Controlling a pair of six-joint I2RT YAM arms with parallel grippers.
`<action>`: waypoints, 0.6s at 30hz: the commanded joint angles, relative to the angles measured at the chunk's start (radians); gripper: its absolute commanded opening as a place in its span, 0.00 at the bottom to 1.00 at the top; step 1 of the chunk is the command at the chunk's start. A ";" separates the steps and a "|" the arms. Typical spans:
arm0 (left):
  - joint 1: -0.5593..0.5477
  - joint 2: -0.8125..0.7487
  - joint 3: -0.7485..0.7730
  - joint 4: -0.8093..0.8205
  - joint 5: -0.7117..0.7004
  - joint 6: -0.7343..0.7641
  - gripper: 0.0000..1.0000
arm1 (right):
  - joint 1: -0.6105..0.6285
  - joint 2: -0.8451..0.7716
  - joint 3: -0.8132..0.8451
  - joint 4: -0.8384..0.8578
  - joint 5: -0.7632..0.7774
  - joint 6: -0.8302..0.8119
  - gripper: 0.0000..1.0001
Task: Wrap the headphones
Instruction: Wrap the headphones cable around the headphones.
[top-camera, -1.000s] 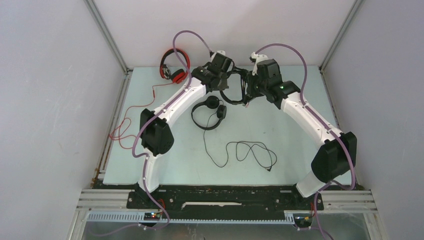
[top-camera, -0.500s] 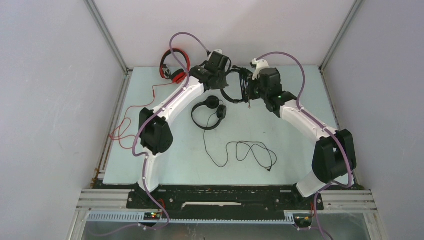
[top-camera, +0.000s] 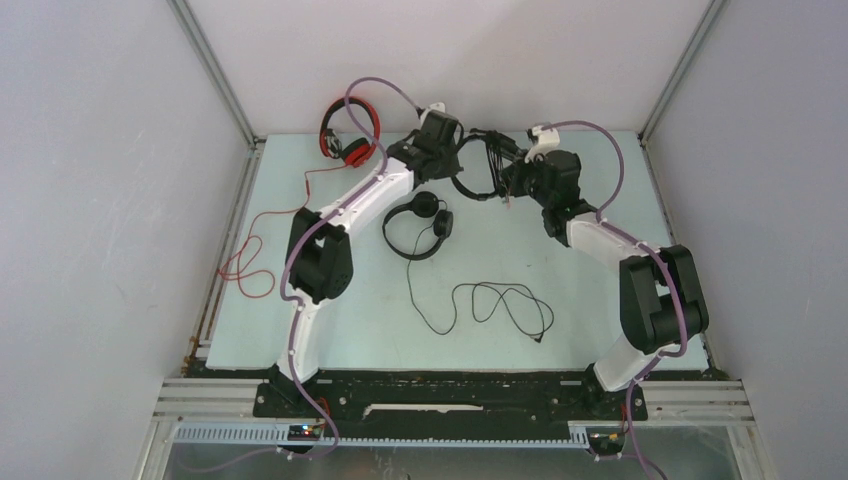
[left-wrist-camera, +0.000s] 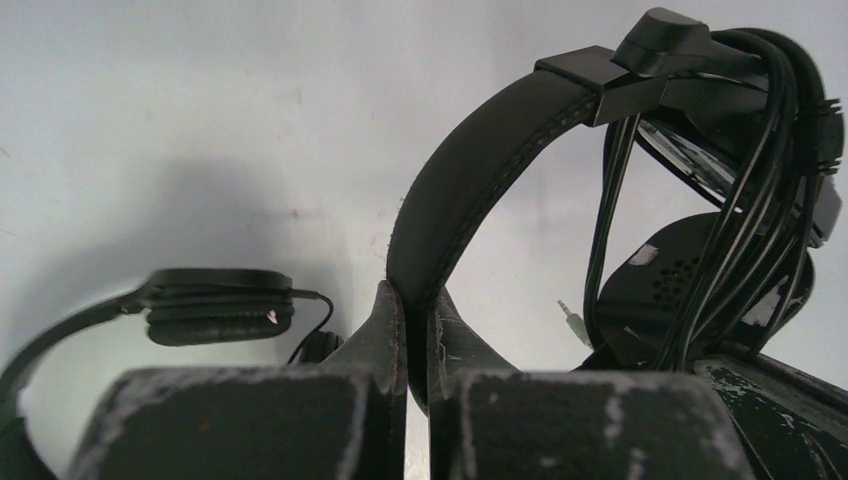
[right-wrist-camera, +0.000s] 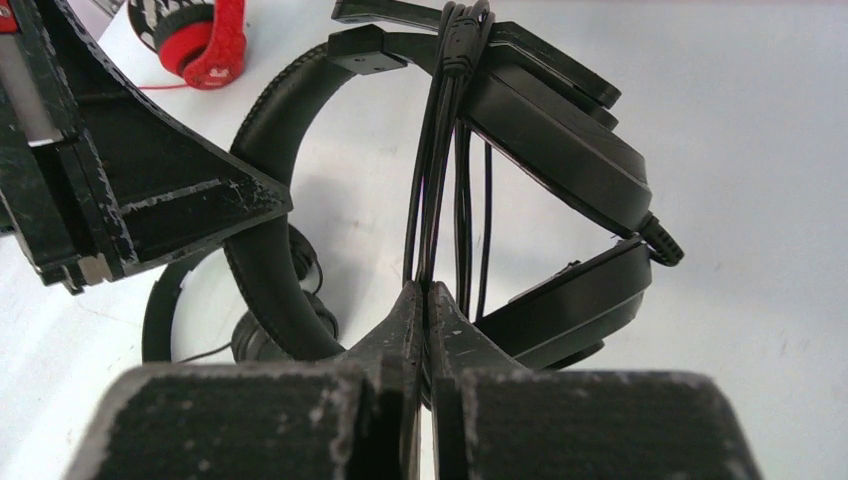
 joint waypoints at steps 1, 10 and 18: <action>-0.018 -0.027 -0.041 0.162 0.082 -0.075 0.00 | -0.009 0.019 -0.070 0.045 0.029 0.069 0.00; -0.016 -0.095 -0.043 0.096 0.023 0.020 0.00 | -0.055 -0.128 -0.067 -0.070 -0.121 -0.003 0.36; -0.019 -0.169 -0.027 0.005 -0.029 0.053 0.00 | -0.162 -0.351 -0.037 -0.199 -0.199 0.023 0.50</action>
